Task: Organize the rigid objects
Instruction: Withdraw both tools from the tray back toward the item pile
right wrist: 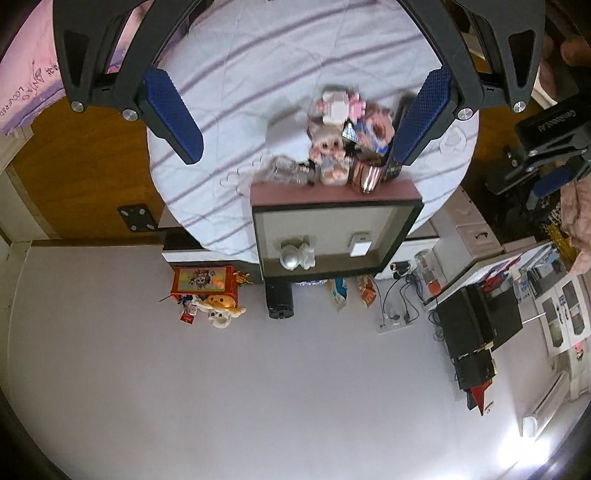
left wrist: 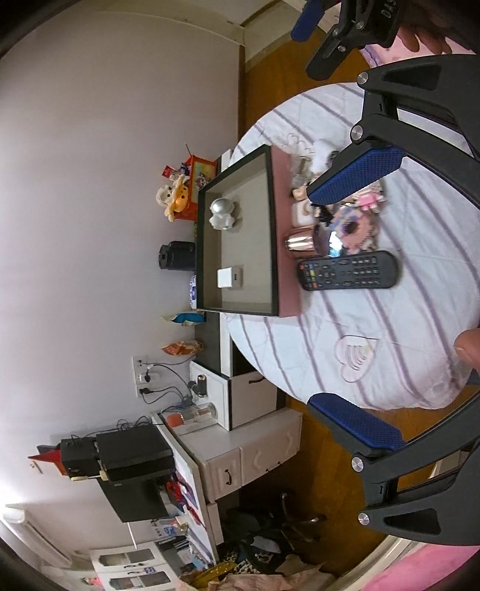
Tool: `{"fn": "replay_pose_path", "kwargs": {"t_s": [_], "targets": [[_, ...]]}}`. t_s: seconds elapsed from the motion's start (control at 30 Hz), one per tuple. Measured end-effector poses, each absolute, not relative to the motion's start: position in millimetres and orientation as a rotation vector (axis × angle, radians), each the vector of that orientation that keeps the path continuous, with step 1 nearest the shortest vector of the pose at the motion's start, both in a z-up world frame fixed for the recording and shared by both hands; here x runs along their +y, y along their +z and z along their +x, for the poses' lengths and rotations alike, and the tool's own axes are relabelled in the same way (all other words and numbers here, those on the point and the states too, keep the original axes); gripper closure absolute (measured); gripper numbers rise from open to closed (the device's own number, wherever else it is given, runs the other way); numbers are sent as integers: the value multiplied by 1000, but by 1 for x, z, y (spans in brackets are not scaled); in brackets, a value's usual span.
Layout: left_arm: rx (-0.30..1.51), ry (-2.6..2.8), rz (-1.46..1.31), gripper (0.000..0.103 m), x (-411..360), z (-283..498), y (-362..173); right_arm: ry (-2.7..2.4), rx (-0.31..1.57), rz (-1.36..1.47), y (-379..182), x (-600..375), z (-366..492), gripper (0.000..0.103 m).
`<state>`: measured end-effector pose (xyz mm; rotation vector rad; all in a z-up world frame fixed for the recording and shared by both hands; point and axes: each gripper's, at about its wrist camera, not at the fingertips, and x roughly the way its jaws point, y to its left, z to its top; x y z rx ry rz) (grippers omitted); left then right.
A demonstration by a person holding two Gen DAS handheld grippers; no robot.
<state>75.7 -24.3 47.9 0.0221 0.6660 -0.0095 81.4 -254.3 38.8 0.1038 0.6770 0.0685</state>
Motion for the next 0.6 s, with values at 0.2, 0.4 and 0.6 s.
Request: {"fn": "replay_pose_path", "kwargs": {"t_s": [0.2, 0.4, 0.6], "targets": [[692, -16, -2, 0, -18, 63, 38, 49, 698, 108, 31, -261, 74, 0], [712, -13, -1, 0, -17, 60, 30, 45, 690, 107, 33, -263, 70, 0], [736, -24, 13, 0, -22, 66, 19, 50, 711, 106, 28, -264, 72, 0]]}}
